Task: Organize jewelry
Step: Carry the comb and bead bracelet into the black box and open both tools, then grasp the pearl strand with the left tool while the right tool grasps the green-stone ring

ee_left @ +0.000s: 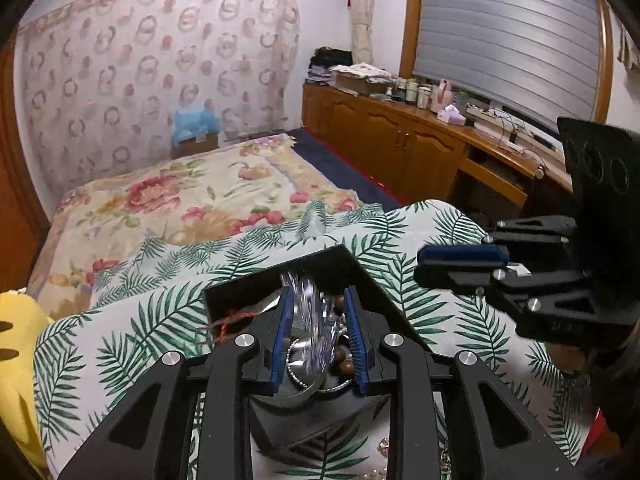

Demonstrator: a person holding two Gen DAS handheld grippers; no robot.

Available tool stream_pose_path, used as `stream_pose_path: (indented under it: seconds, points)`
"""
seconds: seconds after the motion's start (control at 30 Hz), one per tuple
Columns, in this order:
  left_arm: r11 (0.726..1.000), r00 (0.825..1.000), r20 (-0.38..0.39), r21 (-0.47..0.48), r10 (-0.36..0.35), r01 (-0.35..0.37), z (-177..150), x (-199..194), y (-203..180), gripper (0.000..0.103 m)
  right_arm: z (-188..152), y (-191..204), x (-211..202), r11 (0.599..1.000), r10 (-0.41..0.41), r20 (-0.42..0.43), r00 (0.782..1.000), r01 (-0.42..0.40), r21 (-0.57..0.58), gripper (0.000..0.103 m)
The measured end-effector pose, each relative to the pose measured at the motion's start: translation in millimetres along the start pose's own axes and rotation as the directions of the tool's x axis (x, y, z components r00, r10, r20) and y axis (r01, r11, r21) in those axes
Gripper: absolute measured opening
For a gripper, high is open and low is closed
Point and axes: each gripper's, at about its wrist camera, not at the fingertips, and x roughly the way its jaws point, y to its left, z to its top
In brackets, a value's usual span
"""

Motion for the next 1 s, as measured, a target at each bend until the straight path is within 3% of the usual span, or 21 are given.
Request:
stream_pose_path:
  seconds: [0.07, 0.33, 0.7, 1.0]
  points:
    - [1.000, 1.000, 0.008, 0.002, -0.007, 0.007, -2.0, -2.6, -1.4, 0.033, -7.1, 3.0, -1.2, 1.000, -0.005, -0.008, 1.000, 0.005, 0.000, 0.016]
    - [1.000, 1.000, -0.001, -0.012, 0.002, -0.002, -28.7, -30.0, 4.6, 0.036, -35.7, 23.4, -8.7, 1.000, 0.003, -0.036, 0.999, -0.003, 0.004, 0.016]
    - [0.999, 0.995, -0.099, -0.047, 0.020, -0.025, -95.4, -51.4, 11.2, 0.038, -78.6, 51.6, -5.7, 1.000, 0.010, -0.150, 0.989, -0.012, -0.007, 0.016]
    - [0.997, 0.990, -0.142, -0.073, 0.021, -0.031, -130.9, -54.8, 11.3, 0.039, -101.9, 71.9, -12.6, 0.999, -0.011, -0.182, 0.983, 0.005, -0.034, 0.016]
